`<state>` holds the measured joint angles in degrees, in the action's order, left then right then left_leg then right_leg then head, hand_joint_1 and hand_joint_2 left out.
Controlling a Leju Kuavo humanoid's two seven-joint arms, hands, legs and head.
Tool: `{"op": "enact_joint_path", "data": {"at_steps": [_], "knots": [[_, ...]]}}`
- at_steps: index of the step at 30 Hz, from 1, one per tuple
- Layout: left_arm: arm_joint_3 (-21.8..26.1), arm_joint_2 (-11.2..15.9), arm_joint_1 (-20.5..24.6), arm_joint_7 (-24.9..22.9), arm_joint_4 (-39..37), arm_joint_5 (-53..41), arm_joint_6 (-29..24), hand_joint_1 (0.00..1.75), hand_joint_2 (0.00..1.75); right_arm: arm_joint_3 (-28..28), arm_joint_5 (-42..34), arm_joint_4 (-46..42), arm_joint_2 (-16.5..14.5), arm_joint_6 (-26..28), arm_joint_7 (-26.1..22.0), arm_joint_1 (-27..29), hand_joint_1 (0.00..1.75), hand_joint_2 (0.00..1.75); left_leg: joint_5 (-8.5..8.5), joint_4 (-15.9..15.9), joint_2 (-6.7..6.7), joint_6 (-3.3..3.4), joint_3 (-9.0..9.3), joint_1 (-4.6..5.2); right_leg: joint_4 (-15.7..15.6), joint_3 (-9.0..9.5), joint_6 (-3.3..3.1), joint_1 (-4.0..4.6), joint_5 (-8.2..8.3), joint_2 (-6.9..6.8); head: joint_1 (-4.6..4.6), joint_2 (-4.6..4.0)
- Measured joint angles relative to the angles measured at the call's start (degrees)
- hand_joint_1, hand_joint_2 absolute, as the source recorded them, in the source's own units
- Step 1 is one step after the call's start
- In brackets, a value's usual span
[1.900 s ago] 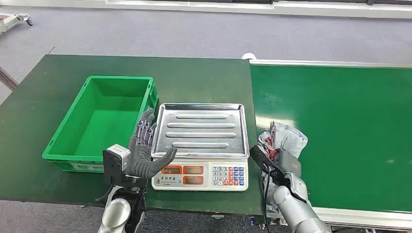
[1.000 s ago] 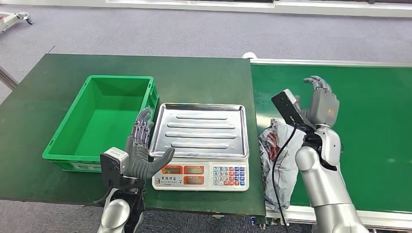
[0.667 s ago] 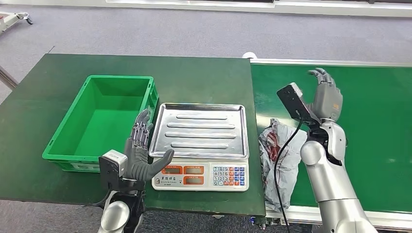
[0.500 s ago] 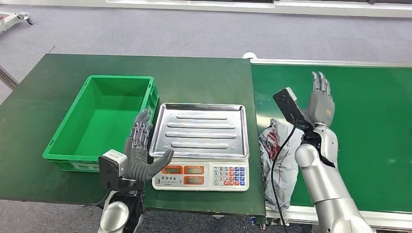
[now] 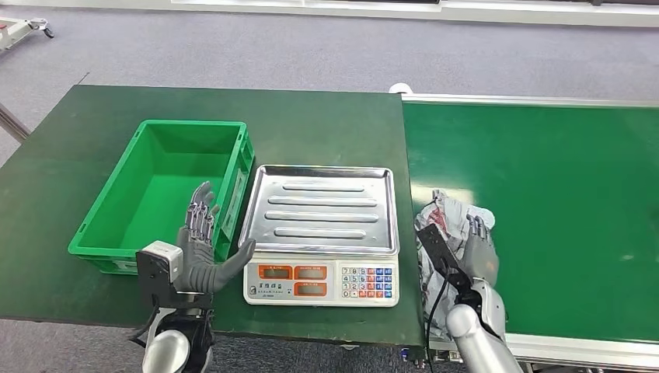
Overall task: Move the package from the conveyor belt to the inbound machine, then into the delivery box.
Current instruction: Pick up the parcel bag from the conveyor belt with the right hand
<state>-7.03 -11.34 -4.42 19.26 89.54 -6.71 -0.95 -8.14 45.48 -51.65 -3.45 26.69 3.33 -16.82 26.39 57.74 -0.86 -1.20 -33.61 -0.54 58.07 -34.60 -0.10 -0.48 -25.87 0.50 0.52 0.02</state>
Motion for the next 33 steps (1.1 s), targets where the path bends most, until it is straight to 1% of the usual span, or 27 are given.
{"op": "enact_joint_path", "data": {"at_steps": [3, 8, 11, 21, 25, 29, 33], "knots": [[0.8, 0.0, -0.2, -0.1, 0.0, -0.2, 0.3, 0.0, 1.75, 1.6, -1.8, 1.8, -0.7, 0.1, -0.4, 0.6, 0.0, 1.75, 0.0, 0.0, 0.01, 0.01, 0.01, 0.0, 0.0, 0.01, 0.0, -0.01, 0.0, 0.01, 0.0, 0.0], [1.5, 0.1, -0.2, -0.5, -0.4, -0.7, 1.0, 0.0, 1.75, 5.4, -5.4, 6.5, -1.7, 1.5, -3.7, 1.8, 0.0, 1.75, 0.0, 0.0, 0.0, 0.02, 0.01, 0.01, 0.0, 0.02, 0.0, -0.03, 0.0, 0.0, 0.0, 0.0], [1.6, 0.2, -0.2, -0.6, -0.7, -0.9, 1.0, 0.0, 1.75, 6.9, -6.0, 8.3, -2.0, 1.7, -4.6, 2.1, 0.0, 1.75, 0.0, 0.0, 0.0, 0.01, 0.02, 0.01, 0.0, 0.02, 0.0, -0.02, 0.0, 0.01, 0.0, 0.0], [1.6, 0.4, -0.2, -0.6, -1.0, -1.0, 1.0, 0.0, 1.75, 8.6, -6.0, 10.2, -2.6, 1.7, -4.6, 1.9, 0.0, 1.75, 0.0, 0.0, 0.0, 0.01, 0.03, 0.01, 0.0, 0.03, 0.0, -0.01, 0.0, 0.02, 0.0, 0.0], [1.6, 0.5, -0.2, -0.6, -1.2, -1.0, 1.0, 0.0, 1.75, 9.0, -6.4, 10.9, -2.6, 0.7, -4.4, 1.9, 0.0, 1.75, 0.0, 0.0, 0.0, 0.02, 0.06, 0.01, 0.0, 0.06, 0.01, -0.01, 0.0, 0.02, 0.0, 0.0], [1.6, 0.7, -0.2, -0.3, -1.6, -1.0, 1.1, 0.0, 1.75, 9.9, -6.5, 13.7, -2.8, 0.6, -4.3, 1.4, 0.0, 1.75, 0.06, 0.0, 0.0, 0.08, 0.23, 0.01, 0.0, 0.24, 0.03, 0.0, -0.05, 0.01, 0.0, 0.0], [1.6, 0.7, 0.0, 0.0, -2.0, -1.0, 1.3, 0.0, 1.75, 11.2, -6.5, 17.7, -2.9, 0.4, -4.1, -0.2, 0.0, 1.75, 0.22, 0.0, 0.06, 0.18, 0.69, 0.0, -0.1, 0.65, 0.1, 0.01, -0.28, 0.03, 0.01, 0.0]]}}
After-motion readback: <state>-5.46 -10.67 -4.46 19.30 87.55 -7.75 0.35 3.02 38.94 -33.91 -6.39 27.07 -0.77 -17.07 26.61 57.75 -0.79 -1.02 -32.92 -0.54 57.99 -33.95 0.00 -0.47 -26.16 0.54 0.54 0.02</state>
